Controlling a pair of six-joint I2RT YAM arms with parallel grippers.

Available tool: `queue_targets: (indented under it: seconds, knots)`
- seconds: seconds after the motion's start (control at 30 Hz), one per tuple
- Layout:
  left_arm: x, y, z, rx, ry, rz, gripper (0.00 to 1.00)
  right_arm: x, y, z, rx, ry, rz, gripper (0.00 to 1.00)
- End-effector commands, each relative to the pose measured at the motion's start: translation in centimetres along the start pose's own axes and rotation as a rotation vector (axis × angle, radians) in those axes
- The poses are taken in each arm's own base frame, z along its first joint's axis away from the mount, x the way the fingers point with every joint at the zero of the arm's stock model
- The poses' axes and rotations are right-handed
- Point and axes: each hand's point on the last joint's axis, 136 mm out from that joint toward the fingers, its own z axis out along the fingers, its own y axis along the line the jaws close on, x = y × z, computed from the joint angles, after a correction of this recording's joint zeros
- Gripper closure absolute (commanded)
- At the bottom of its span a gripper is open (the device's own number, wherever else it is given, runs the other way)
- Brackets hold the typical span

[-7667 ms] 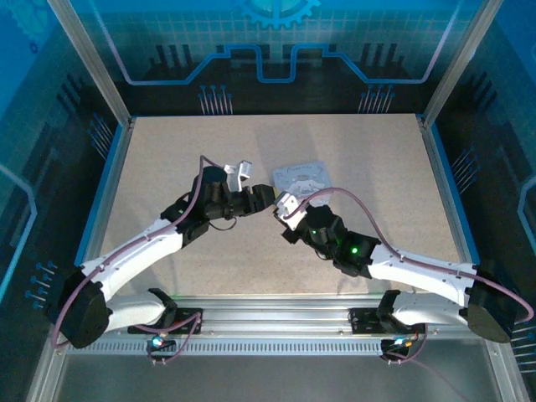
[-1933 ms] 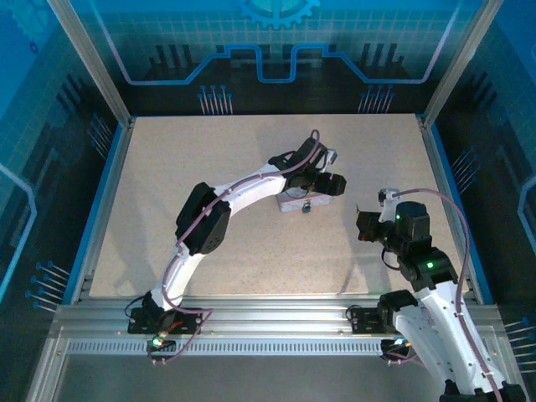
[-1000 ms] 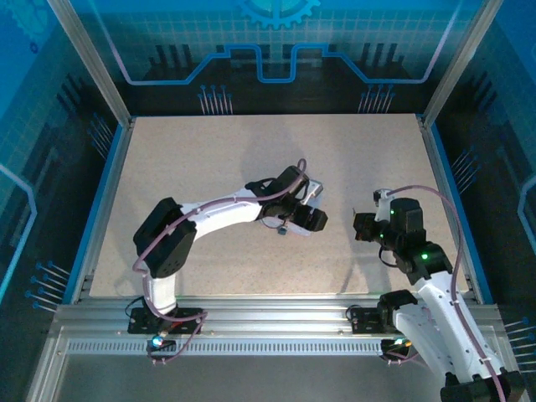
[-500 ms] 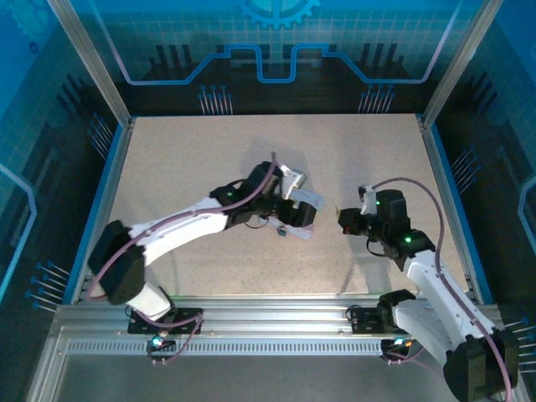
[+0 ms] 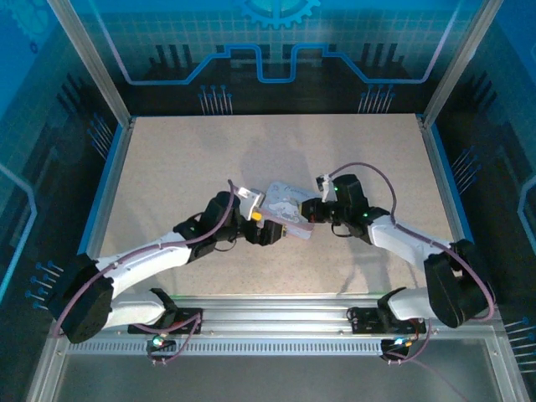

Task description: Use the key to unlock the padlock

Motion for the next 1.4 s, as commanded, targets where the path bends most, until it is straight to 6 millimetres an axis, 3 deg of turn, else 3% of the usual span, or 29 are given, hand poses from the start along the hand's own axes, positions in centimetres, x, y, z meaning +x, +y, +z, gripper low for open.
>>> queue_targets:
  seconds: [0.0,0.2,0.67,1.37]
  knots:
    - [-1.3,-0.5,0.0,0.047,-0.116,0.067,0.03,-2.0,1.4,0.8,-0.041,-0.041,-0.020,1.00]
    - [0.4,0.5,1.7,0.047,-0.087,0.096,0.03,-1.1,0.0,1.6,0.005,-0.002,-0.014,1.00]
    - [2.2,1.6,5.6,0.059,-0.002,0.043,0.07,2.5,-3.4,2.1,0.102,0.079,-0.008,1.00]
    - [4.5,3.2,9.2,0.026,0.026,-0.001,0.17,2.9,-3.6,2.1,0.118,0.088,-0.033,1.00]
